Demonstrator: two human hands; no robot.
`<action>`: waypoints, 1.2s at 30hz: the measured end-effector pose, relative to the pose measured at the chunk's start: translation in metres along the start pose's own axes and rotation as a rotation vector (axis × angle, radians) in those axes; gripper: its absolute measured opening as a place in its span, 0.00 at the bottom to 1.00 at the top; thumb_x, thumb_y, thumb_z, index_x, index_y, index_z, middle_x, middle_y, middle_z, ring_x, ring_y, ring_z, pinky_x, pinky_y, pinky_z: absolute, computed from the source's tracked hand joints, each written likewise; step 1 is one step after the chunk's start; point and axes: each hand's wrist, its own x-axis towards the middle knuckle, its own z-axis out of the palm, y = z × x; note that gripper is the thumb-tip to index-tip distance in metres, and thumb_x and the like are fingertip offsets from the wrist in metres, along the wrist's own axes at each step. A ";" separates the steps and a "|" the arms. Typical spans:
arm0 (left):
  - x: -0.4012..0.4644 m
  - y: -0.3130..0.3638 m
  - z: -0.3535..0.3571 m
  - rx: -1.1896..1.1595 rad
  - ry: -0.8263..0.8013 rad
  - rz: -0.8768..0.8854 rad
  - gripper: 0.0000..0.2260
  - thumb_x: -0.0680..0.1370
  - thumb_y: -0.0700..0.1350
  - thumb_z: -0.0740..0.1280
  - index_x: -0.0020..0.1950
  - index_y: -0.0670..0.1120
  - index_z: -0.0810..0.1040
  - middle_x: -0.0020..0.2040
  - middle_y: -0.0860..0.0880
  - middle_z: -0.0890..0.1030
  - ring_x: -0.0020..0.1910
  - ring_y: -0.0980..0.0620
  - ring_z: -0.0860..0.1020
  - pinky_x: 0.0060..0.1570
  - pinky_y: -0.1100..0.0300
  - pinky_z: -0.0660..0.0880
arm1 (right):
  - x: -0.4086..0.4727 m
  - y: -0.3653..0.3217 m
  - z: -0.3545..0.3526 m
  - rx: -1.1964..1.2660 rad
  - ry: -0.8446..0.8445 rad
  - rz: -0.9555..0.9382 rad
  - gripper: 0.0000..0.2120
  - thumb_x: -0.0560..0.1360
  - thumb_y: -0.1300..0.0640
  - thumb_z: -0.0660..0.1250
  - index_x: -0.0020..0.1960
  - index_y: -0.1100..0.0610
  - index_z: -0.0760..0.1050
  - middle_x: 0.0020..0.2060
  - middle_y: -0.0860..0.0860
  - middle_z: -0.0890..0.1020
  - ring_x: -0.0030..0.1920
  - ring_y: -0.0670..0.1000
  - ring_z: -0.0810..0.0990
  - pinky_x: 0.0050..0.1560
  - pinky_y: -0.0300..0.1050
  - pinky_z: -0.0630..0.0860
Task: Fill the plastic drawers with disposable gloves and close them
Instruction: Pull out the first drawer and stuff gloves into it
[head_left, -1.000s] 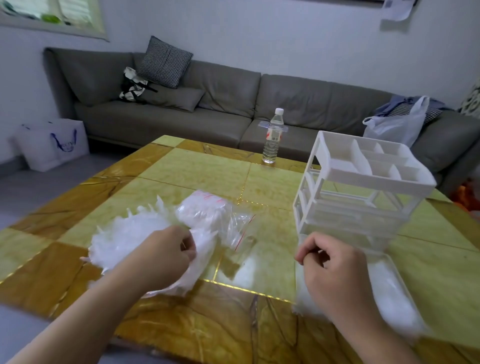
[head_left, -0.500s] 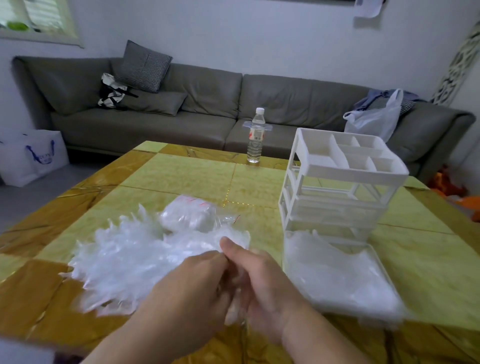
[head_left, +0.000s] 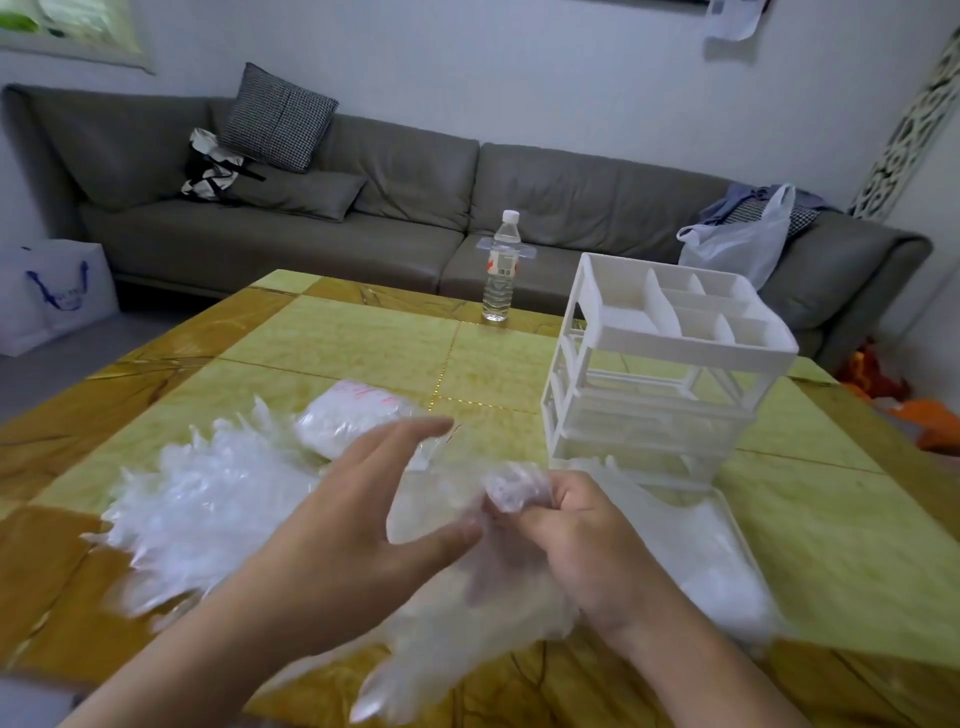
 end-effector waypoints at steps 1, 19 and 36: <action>0.002 0.000 0.001 -0.060 -0.078 -0.046 0.23 0.74 0.64 0.71 0.68 0.68 0.71 0.66 0.76 0.71 0.67 0.78 0.65 0.62 0.77 0.64 | -0.002 0.001 -0.001 -0.006 -0.042 0.009 0.11 0.79 0.57 0.70 0.45 0.65 0.84 0.42 0.59 0.86 0.44 0.56 0.85 0.46 0.50 0.81; 0.014 -0.014 0.015 -0.458 0.077 -0.264 0.20 0.76 0.54 0.74 0.38 0.41 0.71 0.30 0.52 0.69 0.29 0.54 0.67 0.34 0.56 0.63 | -0.001 0.002 -0.028 -0.263 0.077 -0.002 0.11 0.76 0.53 0.78 0.55 0.58 0.85 0.48 0.57 0.89 0.51 0.61 0.89 0.60 0.66 0.82; 0.012 -0.008 -0.017 -0.292 -0.325 -0.235 0.15 0.74 0.63 0.74 0.53 0.55 0.83 0.47 0.53 0.86 0.46 0.56 0.84 0.48 0.59 0.79 | -0.003 -0.002 -0.033 -0.443 0.089 -0.004 0.07 0.78 0.59 0.76 0.43 0.58 0.81 0.34 0.59 0.84 0.33 0.54 0.80 0.36 0.53 0.76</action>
